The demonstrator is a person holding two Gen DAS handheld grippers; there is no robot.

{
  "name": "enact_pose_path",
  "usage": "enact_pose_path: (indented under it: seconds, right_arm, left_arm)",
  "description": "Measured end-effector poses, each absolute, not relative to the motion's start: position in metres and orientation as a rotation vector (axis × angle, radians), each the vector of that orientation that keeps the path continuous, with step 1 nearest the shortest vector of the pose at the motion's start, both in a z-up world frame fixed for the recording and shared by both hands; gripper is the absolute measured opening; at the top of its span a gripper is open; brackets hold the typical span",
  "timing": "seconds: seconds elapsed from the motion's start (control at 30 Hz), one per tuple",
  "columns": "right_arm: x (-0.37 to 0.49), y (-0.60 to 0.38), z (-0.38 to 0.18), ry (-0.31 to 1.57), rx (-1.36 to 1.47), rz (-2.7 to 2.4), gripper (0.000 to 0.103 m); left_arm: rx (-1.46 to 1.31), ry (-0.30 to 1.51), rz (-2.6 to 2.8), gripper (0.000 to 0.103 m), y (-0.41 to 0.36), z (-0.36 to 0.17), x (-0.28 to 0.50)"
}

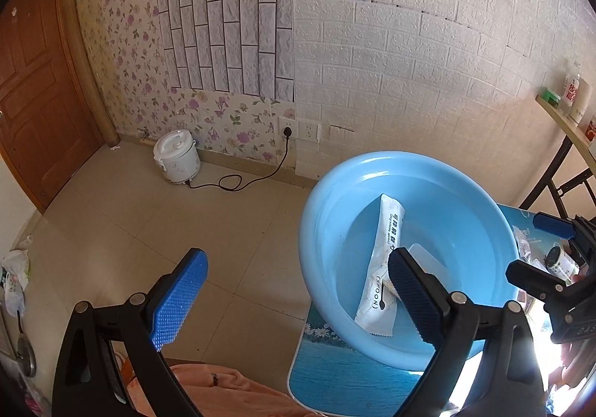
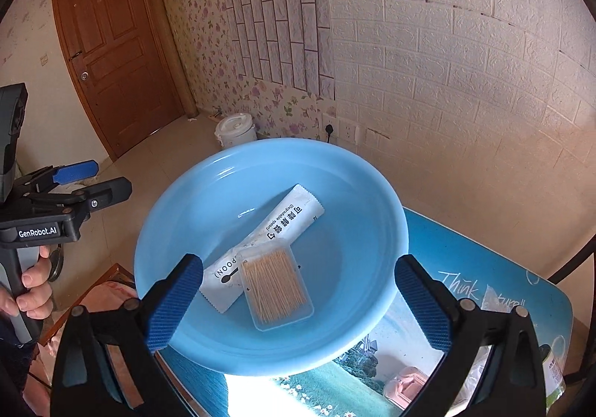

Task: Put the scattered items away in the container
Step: 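Open both grippers to drop the packet and toothpick box into the basin, then withdraw both grippers from the basin back over the table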

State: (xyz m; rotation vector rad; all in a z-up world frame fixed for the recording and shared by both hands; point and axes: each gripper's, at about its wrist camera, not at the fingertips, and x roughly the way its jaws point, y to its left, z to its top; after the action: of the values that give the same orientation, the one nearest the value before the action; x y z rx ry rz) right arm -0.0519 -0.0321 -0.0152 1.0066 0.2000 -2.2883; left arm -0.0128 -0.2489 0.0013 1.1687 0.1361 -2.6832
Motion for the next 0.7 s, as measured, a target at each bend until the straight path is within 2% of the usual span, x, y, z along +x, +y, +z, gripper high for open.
enact_pose_path:
  seconds: [0.2,0.7]
  right_arm:
    - [-0.037,-0.014,-0.001,0.17,0.953,-2.315,0.103]
    - [0.001,0.023,0.02,0.301,0.967,-2.434,0.103]
  left_arm:
    - [1.172,0.133,-2.711,0.098,-0.237,0.005,-0.01]
    - [1.182,0.083,-2.77,0.098,-0.196,0.013,-0.002]
